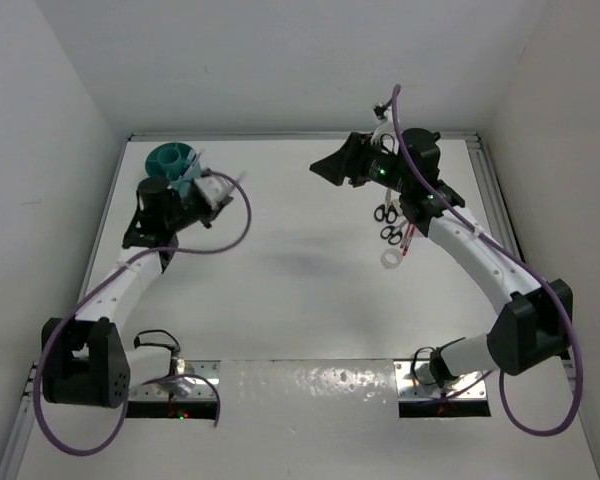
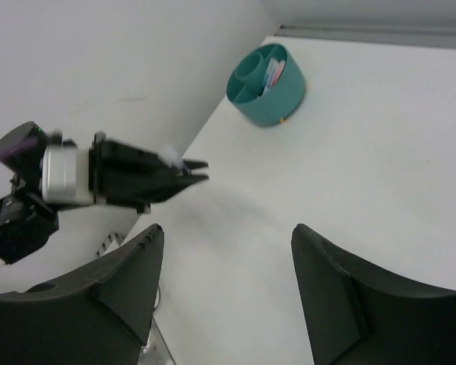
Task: Sort the stationery into containers
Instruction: Place the pen in the storage box.
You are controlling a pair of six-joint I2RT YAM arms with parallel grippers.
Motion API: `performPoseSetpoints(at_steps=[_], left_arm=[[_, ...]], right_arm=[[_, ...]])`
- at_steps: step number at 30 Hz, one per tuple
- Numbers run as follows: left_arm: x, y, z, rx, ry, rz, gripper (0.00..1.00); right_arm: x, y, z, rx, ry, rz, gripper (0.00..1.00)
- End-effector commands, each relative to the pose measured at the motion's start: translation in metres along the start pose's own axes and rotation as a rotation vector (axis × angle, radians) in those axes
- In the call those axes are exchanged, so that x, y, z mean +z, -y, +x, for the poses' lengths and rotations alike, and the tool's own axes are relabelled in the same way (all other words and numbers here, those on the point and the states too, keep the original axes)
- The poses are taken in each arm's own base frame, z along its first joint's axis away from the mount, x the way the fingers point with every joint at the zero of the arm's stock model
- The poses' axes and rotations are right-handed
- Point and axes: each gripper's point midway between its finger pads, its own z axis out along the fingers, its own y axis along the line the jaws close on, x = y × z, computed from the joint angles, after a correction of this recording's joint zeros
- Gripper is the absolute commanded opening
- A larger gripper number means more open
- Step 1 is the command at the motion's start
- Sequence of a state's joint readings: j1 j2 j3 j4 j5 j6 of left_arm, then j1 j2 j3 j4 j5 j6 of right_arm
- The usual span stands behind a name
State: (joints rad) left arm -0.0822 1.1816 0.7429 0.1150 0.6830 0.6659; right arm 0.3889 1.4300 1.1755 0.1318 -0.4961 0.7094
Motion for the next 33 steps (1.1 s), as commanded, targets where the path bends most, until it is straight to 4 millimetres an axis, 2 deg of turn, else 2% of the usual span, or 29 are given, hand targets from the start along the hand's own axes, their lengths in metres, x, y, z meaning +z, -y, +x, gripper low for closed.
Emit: performPoseSetpoints(at_steps=[1, 2, 3, 4, 6, 7, 9, 10, 12, 13, 16, 19, 23, 27, 33], left_arm=[[-0.016, -0.088, -0.031, -0.368, 0.143, -0.259, 0.00], [-0.018, -0.104, -0.034, -0.385, 0.164, -0.287, 0.00], [-0.014, -0.121, -0.025, -0.406, 0.171, -0.310, 0.00], [-0.021, -0.145, -0.033, -0.391, 0.200, -0.349, 0.00], [-0.022, -0.167, -0.038, -0.331, 0.244, -0.382, 0.00], [-0.020, -0.179, -0.022, -0.330, 0.226, -0.408, 0.00], [-0.019, -0.200, -0.021, -0.304, 0.232, -0.422, 0.00], [-0.013, -0.207, -0.001, -0.327, 0.207, -0.417, 0.00], [-0.012, -0.222, -0.004, -0.306, 0.230, -0.406, 0.00], [-0.010, -0.228, 0.010, -0.319, 0.219, -0.405, 0.00], [-0.005, -0.237, 0.025, -0.288, 0.222, -0.381, 0.00], [-0.004, -0.235, 0.044, -0.242, 0.217, -0.344, 0.00], [0.000, -0.221, 0.069, -0.176, 0.192, -0.268, 0.00], [0.007, -0.220, 0.088, -0.131, 0.168, -0.254, 0.00], [0.018, -0.212, 0.114, -0.165, 0.152, -0.222, 0.00]], right_arm=[[-0.005, 0.004, -0.011, -0.064, 0.061, 0.009, 0.67], [-0.006, 0.006, -0.012, -0.068, 0.060, 0.012, 0.67], [-0.005, 0.009, -0.009, -0.067, 0.047, 0.014, 0.67], [-0.004, 0.010, -0.007, -0.066, 0.037, 0.010, 0.67], [-0.001, 0.016, -0.007, -0.064, 0.025, 0.013, 0.67], [0.000, 0.017, -0.008, -0.062, 0.024, 0.014, 0.67], [0.004, 0.024, -0.009, -0.053, 0.013, 0.020, 0.67], [0.006, 0.026, -0.010, -0.050, 0.010, 0.020, 0.66], [0.008, 0.028, -0.015, -0.055, 0.003, 0.024, 0.66], [0.012, 0.033, -0.013, -0.048, -0.009, 0.031, 0.66], [0.018, 0.042, -0.018, -0.051, -0.022, 0.050, 0.66], [0.024, 0.052, -0.017, -0.040, -0.045, 0.072, 0.65], [0.030, 0.058, -0.017, -0.023, -0.059, 0.085, 0.65], [0.034, 0.057, -0.024, -0.028, -0.054, 0.084, 0.64], [0.031, 0.064, -0.018, -0.031, -0.089, 0.126, 0.63]])
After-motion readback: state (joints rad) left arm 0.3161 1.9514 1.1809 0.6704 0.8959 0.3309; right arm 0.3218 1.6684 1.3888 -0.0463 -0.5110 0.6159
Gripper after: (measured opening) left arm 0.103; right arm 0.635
